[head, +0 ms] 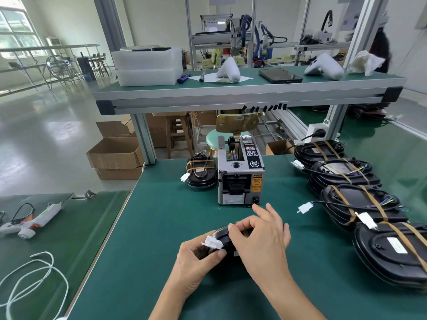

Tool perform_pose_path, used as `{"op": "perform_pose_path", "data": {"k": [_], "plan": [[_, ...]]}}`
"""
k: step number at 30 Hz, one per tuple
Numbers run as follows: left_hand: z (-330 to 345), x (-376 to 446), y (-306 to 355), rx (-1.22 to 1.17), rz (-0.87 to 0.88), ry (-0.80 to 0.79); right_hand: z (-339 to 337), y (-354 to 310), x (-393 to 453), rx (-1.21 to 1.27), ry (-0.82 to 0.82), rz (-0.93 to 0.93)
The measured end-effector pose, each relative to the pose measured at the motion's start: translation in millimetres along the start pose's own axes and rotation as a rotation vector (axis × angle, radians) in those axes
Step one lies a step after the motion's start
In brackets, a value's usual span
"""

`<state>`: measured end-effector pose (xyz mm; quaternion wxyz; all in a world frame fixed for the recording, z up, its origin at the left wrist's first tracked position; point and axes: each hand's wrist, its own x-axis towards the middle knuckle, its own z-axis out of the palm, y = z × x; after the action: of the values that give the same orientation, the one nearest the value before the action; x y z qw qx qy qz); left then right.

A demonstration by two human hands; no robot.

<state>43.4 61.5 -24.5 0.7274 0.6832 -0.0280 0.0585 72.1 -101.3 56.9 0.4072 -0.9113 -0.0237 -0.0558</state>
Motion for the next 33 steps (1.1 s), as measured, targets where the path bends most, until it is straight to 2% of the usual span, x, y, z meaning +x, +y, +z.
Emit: {"op": "perform_pose_path", "data": {"k": [13, 27, 31, 33], "plan": [[-2, 2, -6, -0.008, -0.003, 0.003, 8, 0, 0, -0.075, 0.058, -0.012], [-1, 1, -4, -0.005, 0.004, -0.021, 10, 3, -3, 0.006, 0.099, -0.026], [0, 1, -2, -0.031, 0.003, -0.014, -3, -1, 16, 0.021, 0.215, -0.001], [0, 2, -2, -0.042, 0.002, -0.013, -14, -4, 39, 0.088, 0.219, 0.005]]}}
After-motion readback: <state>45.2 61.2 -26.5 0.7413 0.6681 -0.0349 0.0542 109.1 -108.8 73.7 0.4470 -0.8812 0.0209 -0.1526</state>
